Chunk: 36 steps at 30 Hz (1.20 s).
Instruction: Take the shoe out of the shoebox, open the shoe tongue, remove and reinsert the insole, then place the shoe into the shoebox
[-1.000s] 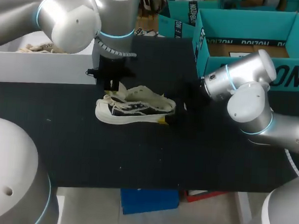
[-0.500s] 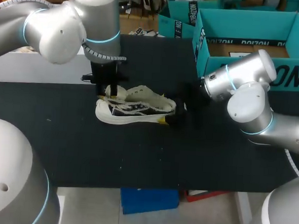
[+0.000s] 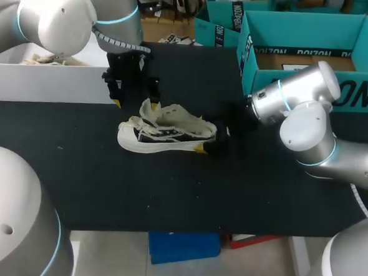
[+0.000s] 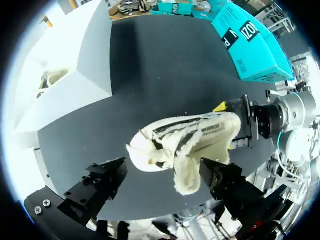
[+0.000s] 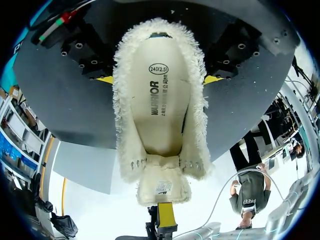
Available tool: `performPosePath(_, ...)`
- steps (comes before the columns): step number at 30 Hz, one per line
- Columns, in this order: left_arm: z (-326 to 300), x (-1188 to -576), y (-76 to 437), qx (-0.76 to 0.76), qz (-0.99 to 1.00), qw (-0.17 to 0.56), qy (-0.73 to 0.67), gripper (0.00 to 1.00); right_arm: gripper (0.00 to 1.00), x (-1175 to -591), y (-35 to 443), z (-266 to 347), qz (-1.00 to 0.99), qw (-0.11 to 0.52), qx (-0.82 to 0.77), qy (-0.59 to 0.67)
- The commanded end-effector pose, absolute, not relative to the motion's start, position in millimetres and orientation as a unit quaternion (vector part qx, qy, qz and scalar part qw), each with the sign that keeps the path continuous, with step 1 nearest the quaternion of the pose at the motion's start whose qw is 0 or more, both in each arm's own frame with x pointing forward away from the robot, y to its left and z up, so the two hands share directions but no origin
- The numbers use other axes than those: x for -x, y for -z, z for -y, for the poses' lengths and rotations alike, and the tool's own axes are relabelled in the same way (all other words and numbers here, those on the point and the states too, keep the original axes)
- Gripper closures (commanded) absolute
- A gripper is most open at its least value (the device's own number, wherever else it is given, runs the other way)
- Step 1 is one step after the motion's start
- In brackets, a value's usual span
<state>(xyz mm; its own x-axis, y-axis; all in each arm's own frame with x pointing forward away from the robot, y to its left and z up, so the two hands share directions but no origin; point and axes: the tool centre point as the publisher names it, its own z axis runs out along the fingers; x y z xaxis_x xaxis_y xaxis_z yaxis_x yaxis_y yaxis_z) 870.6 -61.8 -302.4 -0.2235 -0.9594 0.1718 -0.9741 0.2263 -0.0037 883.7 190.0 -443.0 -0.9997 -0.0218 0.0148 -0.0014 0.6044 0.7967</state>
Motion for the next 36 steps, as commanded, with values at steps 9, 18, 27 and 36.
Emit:
performPosePath(9, 54.8, -847.0, 263.1, -0.277, 0.948, 0.141, -0.076, 1.00, 1.00, -884.1, 444.9, -190.5, 0.896, 0.011, -0.006, 0.444)
performPosePath(18, 67.5, -841.2, 264.8, -0.082, 0.978, 0.181, -0.063, 1.00, 1.00, -884.1, 444.9, -190.5, 0.896, 0.011, -0.006, 0.444)
performPosePath(27, 84.3, -847.6, 274.1, 0.041, 0.977, 0.203, -0.057, 1.00, 1.00, -884.1, 444.9, -190.5, 0.896, 0.011, -0.006, 0.444)
performPosePath(36, 84.3, -847.6, 274.1, 0.041, 0.977, 0.203, -0.057, 1.00, 1.00, -884.1, 444.9, -190.5, 0.896, 0.011, -0.006, 0.444)
